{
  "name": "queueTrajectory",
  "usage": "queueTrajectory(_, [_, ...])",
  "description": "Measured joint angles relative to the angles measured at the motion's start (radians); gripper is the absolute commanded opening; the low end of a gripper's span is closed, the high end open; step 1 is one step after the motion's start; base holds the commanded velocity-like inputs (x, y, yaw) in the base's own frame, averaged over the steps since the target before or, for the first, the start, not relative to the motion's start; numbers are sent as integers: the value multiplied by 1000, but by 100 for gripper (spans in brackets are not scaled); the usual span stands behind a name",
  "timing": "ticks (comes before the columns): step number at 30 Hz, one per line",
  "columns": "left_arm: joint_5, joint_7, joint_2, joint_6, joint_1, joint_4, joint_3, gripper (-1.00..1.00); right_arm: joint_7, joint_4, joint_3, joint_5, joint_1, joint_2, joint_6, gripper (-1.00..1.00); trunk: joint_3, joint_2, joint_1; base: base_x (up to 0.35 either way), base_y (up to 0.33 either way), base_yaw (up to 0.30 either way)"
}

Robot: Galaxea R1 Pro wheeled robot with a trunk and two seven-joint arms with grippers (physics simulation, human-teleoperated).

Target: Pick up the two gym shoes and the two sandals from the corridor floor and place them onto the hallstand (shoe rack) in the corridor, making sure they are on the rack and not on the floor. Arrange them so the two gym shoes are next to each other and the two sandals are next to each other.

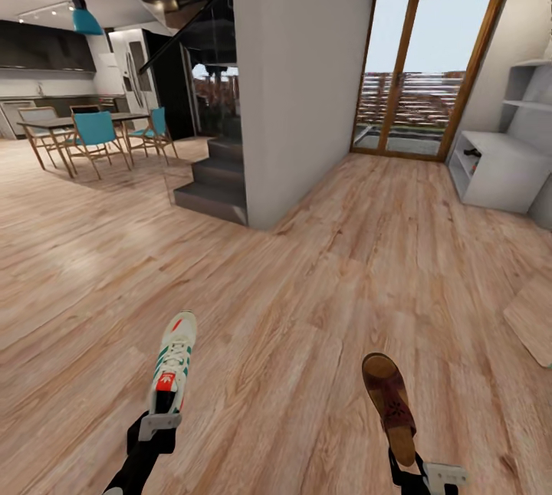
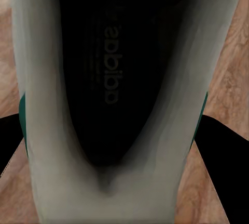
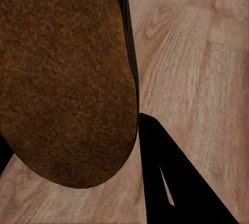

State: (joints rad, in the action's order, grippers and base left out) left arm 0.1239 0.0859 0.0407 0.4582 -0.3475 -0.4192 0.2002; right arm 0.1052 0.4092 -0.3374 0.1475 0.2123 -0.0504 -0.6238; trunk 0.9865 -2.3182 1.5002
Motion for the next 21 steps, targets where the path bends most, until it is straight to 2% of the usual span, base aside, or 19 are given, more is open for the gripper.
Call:
queueTrajectory(7, [0,0,0,0,0,0,0,-100,4,3,1,0,0,-2,0,-100,0,0,0,335,66,-14])
queueTrajectory(21, [0,0,-5,0,0,1,0,-100,2,3,1,2,0,-1,-1,-100,0,0,0,336,6,-1])
